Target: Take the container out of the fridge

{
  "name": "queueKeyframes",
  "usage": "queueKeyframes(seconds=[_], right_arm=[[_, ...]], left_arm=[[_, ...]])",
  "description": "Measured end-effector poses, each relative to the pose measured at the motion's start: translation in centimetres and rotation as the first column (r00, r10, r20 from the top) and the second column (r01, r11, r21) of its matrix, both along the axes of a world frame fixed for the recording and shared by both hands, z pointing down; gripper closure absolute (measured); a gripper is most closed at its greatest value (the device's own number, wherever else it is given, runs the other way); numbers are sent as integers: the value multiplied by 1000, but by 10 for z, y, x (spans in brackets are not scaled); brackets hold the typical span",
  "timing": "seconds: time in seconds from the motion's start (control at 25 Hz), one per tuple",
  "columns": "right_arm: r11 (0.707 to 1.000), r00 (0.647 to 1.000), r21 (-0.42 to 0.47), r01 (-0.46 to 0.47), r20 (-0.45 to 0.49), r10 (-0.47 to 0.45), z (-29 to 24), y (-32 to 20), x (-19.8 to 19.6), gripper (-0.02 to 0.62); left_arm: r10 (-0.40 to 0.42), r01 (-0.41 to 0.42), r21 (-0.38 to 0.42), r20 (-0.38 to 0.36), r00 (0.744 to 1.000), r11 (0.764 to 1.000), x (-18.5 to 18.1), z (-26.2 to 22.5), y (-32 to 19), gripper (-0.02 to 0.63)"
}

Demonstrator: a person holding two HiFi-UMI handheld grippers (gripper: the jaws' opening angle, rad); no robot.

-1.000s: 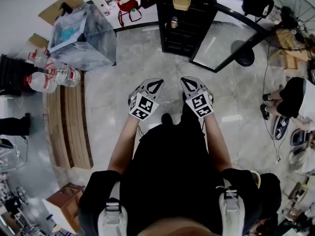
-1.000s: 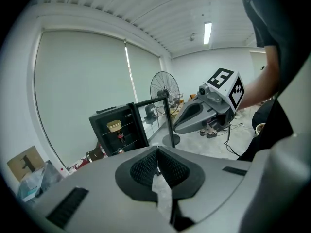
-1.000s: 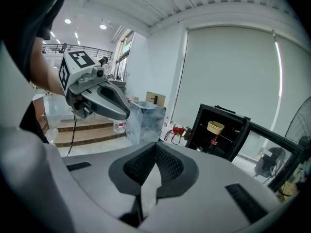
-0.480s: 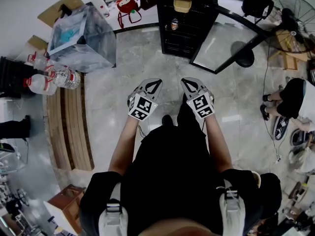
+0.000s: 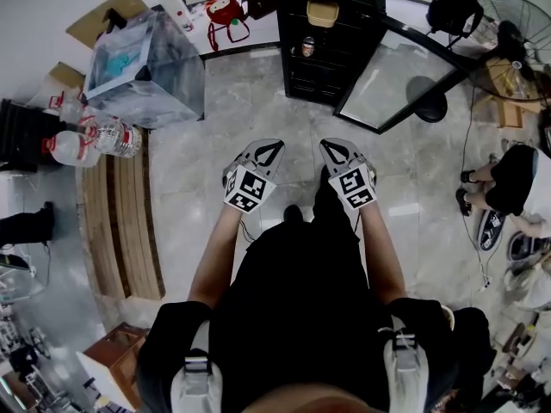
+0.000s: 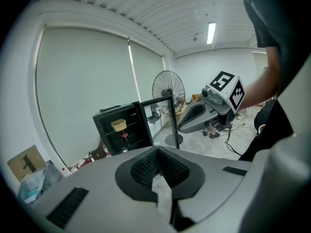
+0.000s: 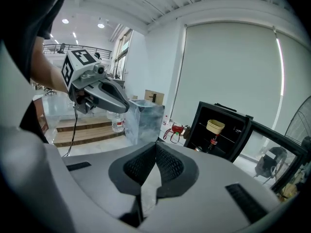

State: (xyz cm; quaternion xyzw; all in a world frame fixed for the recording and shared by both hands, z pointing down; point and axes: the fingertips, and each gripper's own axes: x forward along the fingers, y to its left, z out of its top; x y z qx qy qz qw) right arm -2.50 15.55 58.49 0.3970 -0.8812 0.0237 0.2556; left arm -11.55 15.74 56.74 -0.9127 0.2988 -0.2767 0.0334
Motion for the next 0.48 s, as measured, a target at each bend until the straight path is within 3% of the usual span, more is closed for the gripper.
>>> queueKeyframes(seconds=[0.48], right_arm=[[1000,1000,-22,12,23,-12,11,-46,9,597]], left_arm=[[-13,13,-9,4,1000,1000,13,1,-49,588]])
